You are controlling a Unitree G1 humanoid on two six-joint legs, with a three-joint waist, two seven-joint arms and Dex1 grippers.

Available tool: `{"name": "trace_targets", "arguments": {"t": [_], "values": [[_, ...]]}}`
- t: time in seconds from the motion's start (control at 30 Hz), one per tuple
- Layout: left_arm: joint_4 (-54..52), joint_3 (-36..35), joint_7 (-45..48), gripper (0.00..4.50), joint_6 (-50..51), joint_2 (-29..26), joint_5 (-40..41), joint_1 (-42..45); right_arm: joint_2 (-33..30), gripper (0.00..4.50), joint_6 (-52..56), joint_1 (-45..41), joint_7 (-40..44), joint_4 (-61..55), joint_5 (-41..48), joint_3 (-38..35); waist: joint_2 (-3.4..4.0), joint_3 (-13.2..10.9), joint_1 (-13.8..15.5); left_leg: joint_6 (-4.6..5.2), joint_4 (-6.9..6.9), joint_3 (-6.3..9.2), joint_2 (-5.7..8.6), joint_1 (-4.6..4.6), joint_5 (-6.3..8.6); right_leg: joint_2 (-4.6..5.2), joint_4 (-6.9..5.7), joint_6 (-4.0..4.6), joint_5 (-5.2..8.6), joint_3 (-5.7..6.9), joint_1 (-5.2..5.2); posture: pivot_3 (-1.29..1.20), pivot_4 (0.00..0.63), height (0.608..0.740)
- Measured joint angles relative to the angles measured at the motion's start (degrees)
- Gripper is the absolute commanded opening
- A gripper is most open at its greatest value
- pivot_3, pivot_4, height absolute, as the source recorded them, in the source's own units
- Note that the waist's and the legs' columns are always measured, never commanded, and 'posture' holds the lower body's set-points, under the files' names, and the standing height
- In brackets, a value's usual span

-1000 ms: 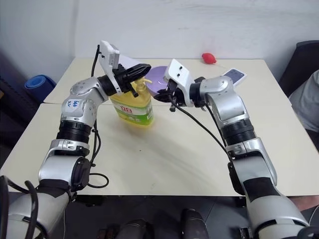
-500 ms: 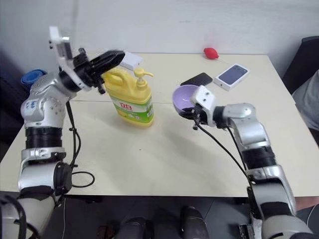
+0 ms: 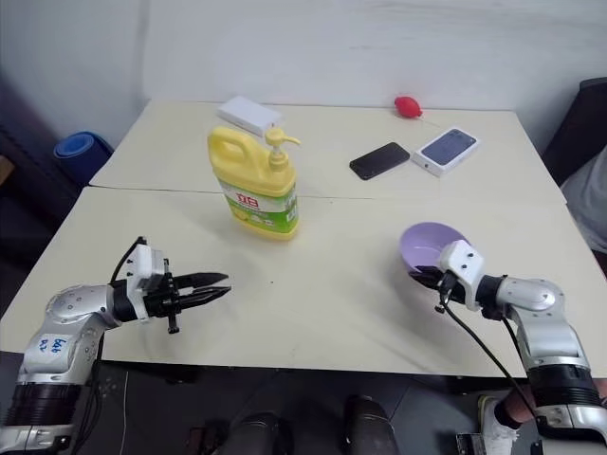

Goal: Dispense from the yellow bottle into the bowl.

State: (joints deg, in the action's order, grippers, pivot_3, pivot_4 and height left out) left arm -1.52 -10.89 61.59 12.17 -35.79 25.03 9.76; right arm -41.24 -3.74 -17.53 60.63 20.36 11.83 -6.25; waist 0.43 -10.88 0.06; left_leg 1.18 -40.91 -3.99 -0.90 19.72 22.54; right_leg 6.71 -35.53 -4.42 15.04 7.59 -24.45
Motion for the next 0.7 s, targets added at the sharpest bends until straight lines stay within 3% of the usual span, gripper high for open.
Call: {"name": "trace_targets", "arguments": {"t": [0.17, 0.27, 0.33, 0.5, 0.7], "values": [[-2.76, 0.13, -1.5, 3.64, 0.9, -0.45, 0.03, -4.21, 1.57, 2.73, -6.95, 0.32, -0.01, 4.16, 1.58, -1.73, 0.06, -0.02, -0.18, 0.0, 0.07, -0.11, 0.02, 0.01, 0.01, -0.1, 0.07, 0.0, 0.0, 0.05, -0.04, 0.0, 0.15, 0.74], [-4.31, -1.13, -2.74, 4.48, -1.23, -0.46, -0.38, -10.13, 1.81, 3.68, -8.78, 3.21, 2.96, 0.32, 7.52, -5.39, 0.08, -0.02, -0.17, 0.0, 0.13, -0.11, -0.04, -0.01, 0.02, -0.05, 0.12, 0.0, 0.0, 0.03, -0.03, 0.0, 0.15, 0.74], [-4.58, -1.95, -2.84, 4.5, -5.1, -0.42, -1.62, -14.35, 1.81, 4.34, -7.34, 7.06, 5.38, -6.14, 12.37, -6.75, 0.08, -0.02, -0.1, -0.01, 0.14, -0.1, -0.08, -0.02, 0.03, -0.04, 0.17, 0.0, 0.0, 0.04, -0.01, 0.0, 0.15, 0.74], [-4.57, -3.88, -5.94, 4.5, -13.33, 2.03, -4.98, -22.45, 1.69, 4.43, -3.57, 19.19, 9.97, -23.77, 17.85, -4.41, 0.13, 0.0, 0.36, 0.08, 0.29, -0.09, -0.1, -0.34, 0.18, 0.04, 0.58, 0.01, 0.01, 0.01, 0.26, 0.0, 0.15, 0.74], [-5.13, -3.68, -10.38, 4.5, -19.01, 3.63, -9.63, -26.8, 3.71, 4.43, -6.84, 26.66, 9.45, -27.65, 16.16, -3.27, 0.12, 0.0, 1.31, 0.14, 0.29, -0.16, -0.08, -0.5, 0.31, 0.13, 0.6, 0.02, 0.01, -0.03, 0.33, 0.0, 0.15, 0.74]]}}
